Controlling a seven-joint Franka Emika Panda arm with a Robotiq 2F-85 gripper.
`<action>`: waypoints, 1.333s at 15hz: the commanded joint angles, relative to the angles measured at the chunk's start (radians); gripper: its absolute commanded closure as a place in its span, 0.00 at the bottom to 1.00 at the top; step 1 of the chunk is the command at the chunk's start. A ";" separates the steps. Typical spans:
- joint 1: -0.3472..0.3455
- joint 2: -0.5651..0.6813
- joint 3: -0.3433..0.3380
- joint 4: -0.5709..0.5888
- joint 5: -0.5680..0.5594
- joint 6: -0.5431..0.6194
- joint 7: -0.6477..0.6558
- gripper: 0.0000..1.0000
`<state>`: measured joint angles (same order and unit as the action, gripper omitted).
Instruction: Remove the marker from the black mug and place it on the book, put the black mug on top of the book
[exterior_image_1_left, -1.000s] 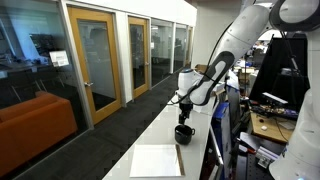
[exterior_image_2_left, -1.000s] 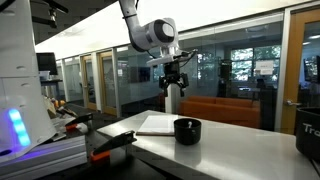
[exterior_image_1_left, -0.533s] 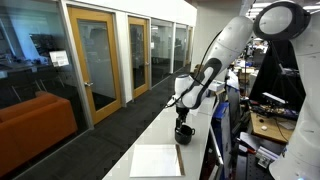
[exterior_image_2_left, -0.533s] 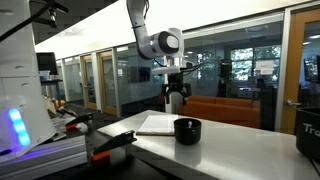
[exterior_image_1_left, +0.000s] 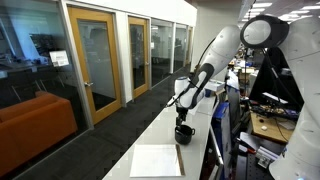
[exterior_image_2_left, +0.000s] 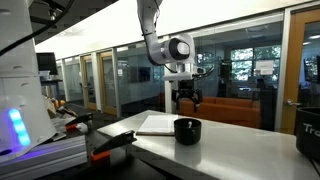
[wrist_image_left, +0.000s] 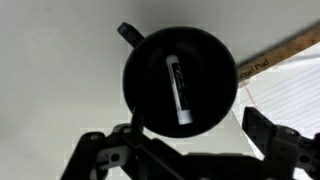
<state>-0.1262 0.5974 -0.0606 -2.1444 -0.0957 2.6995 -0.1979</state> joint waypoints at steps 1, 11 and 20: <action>-0.034 0.023 -0.004 0.028 -0.009 -0.021 -0.038 0.00; -0.033 0.032 -0.032 0.046 -0.066 -0.008 -0.042 0.00; -0.040 0.031 -0.025 0.047 -0.074 -0.014 -0.045 0.00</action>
<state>-0.1642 0.6182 -0.0871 -2.1149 -0.1640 2.6983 -0.2285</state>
